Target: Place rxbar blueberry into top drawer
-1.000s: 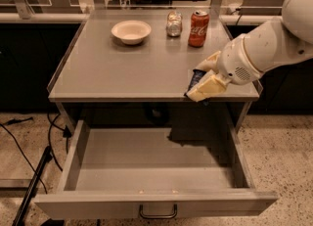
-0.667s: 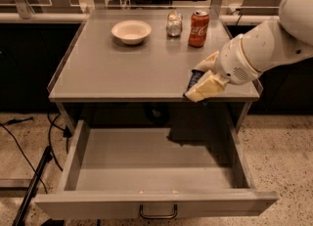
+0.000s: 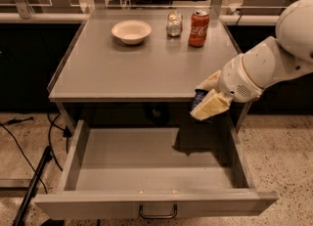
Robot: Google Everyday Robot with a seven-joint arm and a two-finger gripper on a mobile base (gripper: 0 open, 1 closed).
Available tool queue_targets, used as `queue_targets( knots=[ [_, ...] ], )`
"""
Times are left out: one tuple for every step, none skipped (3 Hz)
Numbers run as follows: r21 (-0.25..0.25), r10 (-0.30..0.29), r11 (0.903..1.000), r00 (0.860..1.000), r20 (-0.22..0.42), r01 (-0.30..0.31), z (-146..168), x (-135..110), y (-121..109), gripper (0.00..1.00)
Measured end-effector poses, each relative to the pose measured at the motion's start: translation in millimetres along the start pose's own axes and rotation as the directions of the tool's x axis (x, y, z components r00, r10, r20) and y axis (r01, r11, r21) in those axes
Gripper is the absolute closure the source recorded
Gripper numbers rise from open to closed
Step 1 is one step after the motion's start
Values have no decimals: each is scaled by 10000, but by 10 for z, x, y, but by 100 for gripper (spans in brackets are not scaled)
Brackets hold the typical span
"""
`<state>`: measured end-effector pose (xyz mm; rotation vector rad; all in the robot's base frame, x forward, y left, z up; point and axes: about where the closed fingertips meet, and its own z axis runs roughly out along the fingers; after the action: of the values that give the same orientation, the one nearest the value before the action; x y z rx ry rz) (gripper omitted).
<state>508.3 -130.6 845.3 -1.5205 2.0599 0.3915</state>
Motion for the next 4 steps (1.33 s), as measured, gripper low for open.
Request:
queue_targets(
  knots=[
    [-45,117,9999,9999,-6,-117,-67,160,246,100],
    [-266,114,9996,9997,207,-108,3,256,426,100],
    [-505,-130,9986,9944,1052,184,350,345,511,100],
    [-424,-350,9983,9937,1069,397,356,327,494,100]
  ],
)
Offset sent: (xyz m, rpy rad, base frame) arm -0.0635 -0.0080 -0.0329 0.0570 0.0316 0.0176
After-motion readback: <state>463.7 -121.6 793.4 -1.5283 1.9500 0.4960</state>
